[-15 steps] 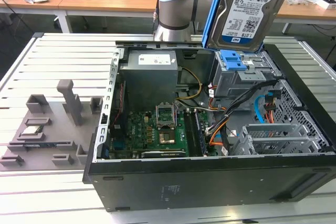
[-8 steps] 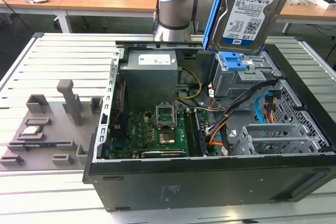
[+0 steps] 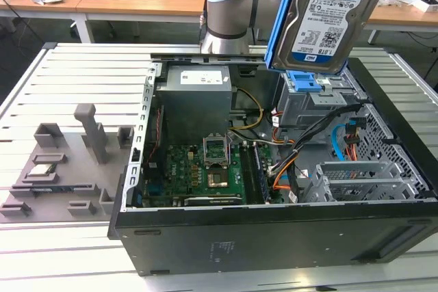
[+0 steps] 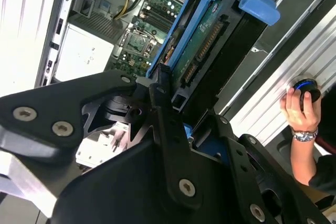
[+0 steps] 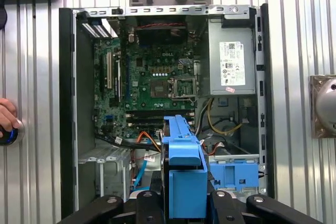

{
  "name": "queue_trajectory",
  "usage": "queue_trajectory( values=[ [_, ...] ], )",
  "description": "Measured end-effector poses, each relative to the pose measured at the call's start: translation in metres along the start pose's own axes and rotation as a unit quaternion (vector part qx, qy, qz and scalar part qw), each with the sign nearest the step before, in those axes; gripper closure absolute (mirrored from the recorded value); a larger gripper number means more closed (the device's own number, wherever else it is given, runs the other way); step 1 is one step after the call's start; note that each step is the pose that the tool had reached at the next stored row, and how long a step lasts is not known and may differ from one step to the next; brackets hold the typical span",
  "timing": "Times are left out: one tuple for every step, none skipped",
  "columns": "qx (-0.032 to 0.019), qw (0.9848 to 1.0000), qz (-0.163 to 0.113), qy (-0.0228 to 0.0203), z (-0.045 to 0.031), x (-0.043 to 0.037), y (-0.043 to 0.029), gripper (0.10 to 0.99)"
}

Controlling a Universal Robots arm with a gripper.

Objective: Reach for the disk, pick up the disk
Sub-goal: 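Pick up the disk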

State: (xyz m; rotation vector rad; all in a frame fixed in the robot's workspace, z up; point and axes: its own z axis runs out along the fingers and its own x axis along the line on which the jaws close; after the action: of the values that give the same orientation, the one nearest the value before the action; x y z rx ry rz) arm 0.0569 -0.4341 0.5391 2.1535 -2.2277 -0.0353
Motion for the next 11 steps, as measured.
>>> queue_trajectory(
  values=[
    [0.0,1.0,0.0,0.0,0.0,0.0009,0.0,0.722],
    [0.0,1.0,0.0,0.0,0.0,0.0019,-0.0001,0.722],
    [0.0,1.0,0.0,0.0,0.0,0.0028,-0.0001,0.722],
    [0.0,1.0,0.0,0.0,0.0,0.0034,-0.0002,0.722],
    [0.0,1.0,0.0,0.0,0.0001,0.0044,-0.0002,0.722],
    [0.0,1.0,0.0,0.0001,0.0,0.0053,-0.0002,0.722],
    [0.0,1.0,0.0,0.0001,0.0001,0.0064,-0.0003,0.722],
    [0.0,1.0,0.0,0.0001,0.0001,0.0073,-0.0003,0.722],
    [0.0,1.0,0.0,0.0001,0.0001,0.0087,-0.0003,0.722],
    [0.0,1.0,0.0,0.0001,0.0001,0.0101,-0.0004,0.722],
    [0.0,1.0,0.0,0.0001,0.0002,0.0117,-0.0004,0.722]
  ],
)
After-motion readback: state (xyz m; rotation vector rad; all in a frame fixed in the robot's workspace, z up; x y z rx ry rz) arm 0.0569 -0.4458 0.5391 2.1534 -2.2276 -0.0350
